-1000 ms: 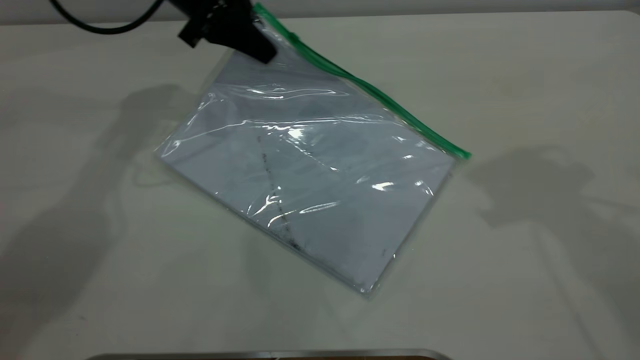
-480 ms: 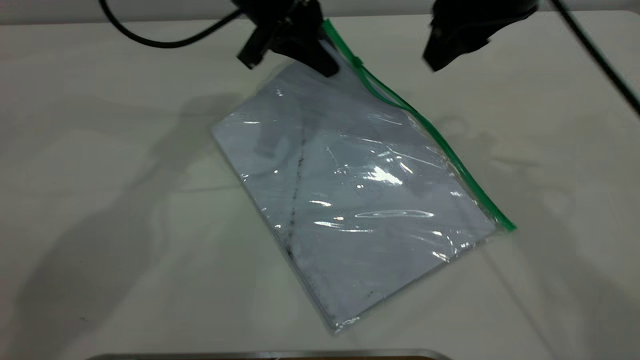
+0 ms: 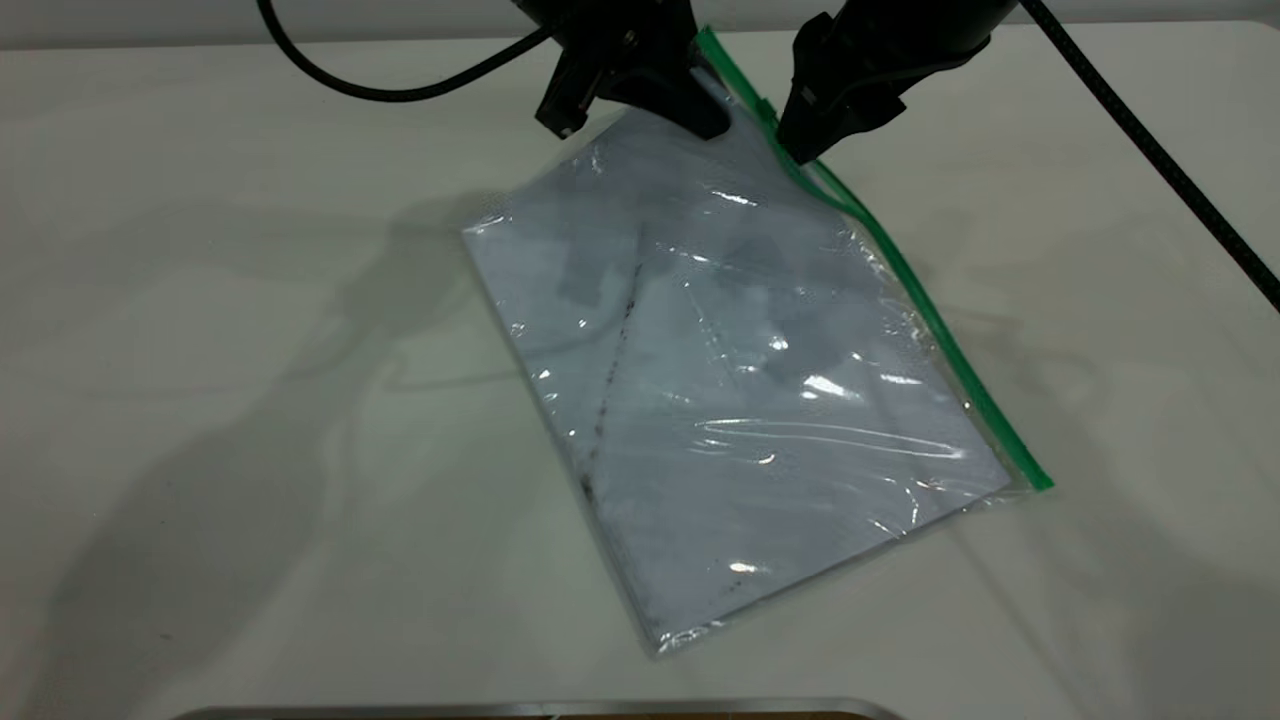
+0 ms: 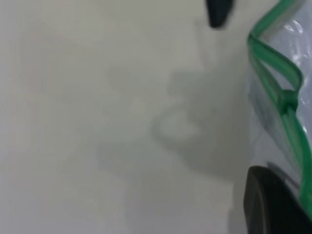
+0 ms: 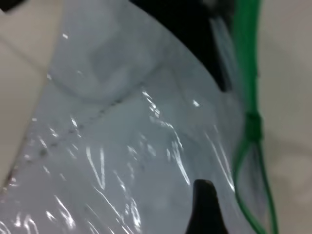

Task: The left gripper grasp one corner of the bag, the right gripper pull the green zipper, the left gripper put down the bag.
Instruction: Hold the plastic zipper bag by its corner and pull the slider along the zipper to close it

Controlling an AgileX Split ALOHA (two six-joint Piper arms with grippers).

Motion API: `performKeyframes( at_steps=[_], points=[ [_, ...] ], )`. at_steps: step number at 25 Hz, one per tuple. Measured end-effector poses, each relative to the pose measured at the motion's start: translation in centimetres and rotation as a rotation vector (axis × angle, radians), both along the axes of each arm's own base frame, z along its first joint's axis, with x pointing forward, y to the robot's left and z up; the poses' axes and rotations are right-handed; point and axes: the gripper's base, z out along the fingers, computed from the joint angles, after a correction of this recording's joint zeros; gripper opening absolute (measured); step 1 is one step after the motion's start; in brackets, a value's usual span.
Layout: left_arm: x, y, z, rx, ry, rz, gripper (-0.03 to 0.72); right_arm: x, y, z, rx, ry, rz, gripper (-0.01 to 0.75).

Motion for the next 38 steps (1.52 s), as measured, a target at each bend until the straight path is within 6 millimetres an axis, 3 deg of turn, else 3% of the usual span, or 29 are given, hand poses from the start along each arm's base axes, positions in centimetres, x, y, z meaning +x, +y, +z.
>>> performKeyframes(
  at_steps=[15,23,31,38],
  points=[
    [-0.8,-1.8,-0.2,-0.031,0.011,-0.012,0.053,0.1,0.5,0.3,0.059,-0.025,0.016,0.569],
    [-0.9,-2.0,-0.1,-0.049,0.023,-0.01,0.053,0.2,0.5,0.3,0.058,-0.032,0.009,0.344],
    [-1.0,-2.0,0.0,-0.053,0.03,-0.014,0.053,0.3,0.4,-0.4,0.049,-0.025,0.003,0.234],
    [-1.0,-2.0,0.0,-0.054,0.032,-0.017,0.053,0.4,0.3,-0.4,0.035,-0.037,0.013,0.055]
  ],
)
